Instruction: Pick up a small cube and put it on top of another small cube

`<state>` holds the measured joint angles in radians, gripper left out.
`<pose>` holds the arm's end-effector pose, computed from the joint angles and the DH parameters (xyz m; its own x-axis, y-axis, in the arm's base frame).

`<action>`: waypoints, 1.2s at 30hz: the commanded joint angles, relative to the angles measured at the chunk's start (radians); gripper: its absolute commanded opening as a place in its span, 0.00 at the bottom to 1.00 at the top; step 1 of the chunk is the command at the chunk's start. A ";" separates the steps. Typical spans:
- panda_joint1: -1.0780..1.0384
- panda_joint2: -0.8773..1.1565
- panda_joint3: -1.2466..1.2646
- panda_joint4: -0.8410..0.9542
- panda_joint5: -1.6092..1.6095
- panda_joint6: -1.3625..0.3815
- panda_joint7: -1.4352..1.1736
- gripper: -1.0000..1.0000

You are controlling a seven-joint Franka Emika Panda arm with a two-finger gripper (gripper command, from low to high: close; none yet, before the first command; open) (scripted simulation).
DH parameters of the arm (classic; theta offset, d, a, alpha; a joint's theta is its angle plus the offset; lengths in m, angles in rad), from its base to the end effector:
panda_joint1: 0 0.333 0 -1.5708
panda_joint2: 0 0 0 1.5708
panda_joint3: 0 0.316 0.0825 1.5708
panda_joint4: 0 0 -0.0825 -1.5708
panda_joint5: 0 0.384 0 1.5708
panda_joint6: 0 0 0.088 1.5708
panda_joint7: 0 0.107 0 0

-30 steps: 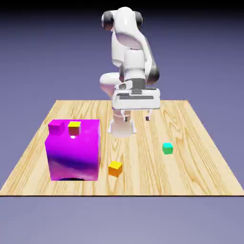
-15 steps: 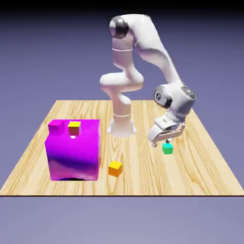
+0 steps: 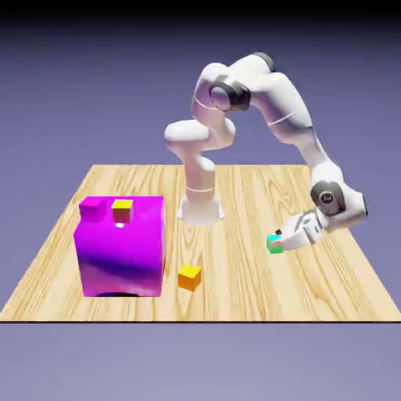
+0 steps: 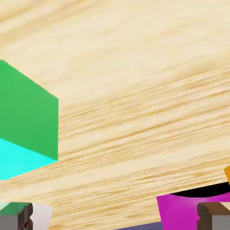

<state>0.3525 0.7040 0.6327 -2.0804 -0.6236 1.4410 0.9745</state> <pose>0.2750 0.3418 0.1207 0.8192 0.1244 -0.5599 0.5475 -0.4603 0.6988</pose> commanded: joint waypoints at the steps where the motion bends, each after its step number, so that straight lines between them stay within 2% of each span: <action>1: 0.007 0.036 0.019 0.019 -0.022 -0.041 0.006 0.50; 12: 0.084 0.433 0.231 0.225 -0.264 -0.486 0.068 0.50; 14: 0.075 0.453 0.248 0.226 -0.299 -0.484 0.067 0.50; 18: -0.010 0.456 0.206 0.105 -0.361 -0.404 0.091 0.50; 19: -0.010 0.456 0.206 0.105 -0.361 -0.404 0.091 0.00; 24: 0.064 0.446 0.224 0.237 -0.281 -0.482 0.054 0.00; 36: -0.139 0.320 -0.211 0.433 0.043 -0.438 -0.169 0.00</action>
<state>0.2136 1.0240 0.4216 -1.6478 -0.5795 1.0035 0.8066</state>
